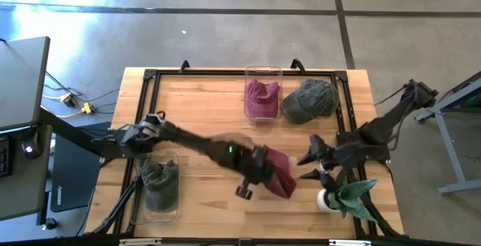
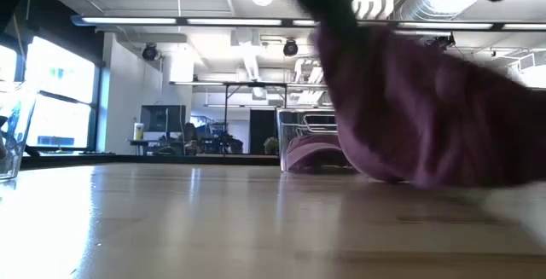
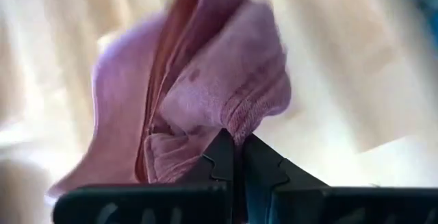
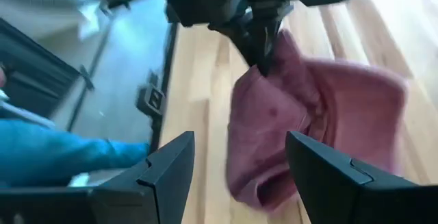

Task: Pick & Place hat
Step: Put the maroon cap into the top transparent bin

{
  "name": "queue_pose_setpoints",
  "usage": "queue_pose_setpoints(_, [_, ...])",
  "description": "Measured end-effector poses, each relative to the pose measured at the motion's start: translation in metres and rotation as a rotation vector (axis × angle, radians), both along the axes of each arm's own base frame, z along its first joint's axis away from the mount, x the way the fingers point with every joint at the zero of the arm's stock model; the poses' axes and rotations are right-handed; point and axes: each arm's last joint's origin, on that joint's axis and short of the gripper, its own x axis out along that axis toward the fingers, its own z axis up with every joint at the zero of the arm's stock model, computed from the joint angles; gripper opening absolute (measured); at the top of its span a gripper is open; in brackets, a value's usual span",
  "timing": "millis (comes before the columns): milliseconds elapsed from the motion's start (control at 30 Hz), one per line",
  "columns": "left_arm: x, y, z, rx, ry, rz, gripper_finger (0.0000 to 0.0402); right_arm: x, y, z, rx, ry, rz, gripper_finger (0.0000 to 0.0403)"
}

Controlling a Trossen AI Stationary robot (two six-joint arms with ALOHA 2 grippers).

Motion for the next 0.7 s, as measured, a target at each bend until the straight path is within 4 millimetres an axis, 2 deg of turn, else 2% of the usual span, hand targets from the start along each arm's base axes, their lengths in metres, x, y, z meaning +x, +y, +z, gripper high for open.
queue_pose_setpoints(67, [0.006,0.018,0.019,-0.188,0.006,-0.001,0.0006,-0.007,-0.006,0.009,0.012,-0.056,0.005,0.0224])
queue_pose_setpoints(167, [0.014,0.047,0.025,-0.44,0.051,0.006,0.0003,-0.017,-0.013,0.019,0.022,-0.115,0.019,0.0224])
queue_pose_setpoints(267, [0.018,0.071,0.025,-0.553,0.084,0.071,0.0002,-0.025,-0.019,0.025,0.026,-0.148,0.016,0.0224])
queue_pose_setpoints(367, [0.02,0.085,0.026,-0.653,0.11,0.151,0.0001,-0.028,-0.02,0.025,0.012,-0.153,0.006,0.0224])
queue_pose_setpoints(533, [0.032,0.083,0.036,-0.979,0.114,0.112,0.0001,-0.031,-0.013,0.024,0.005,-0.149,0.038,0.0224])
queue_pose_setpoints(600, [0.032,0.072,0.051,-1.045,0.08,0.055,0.0001,-0.033,-0.01,0.024,0.018,-0.149,0.047,0.0224])
queue_pose_setpoints(700, [0.022,0.051,0.084,-1.07,-0.028,-0.085,0.0,-0.037,-0.01,0.028,0.035,-0.183,0.036,0.0224])
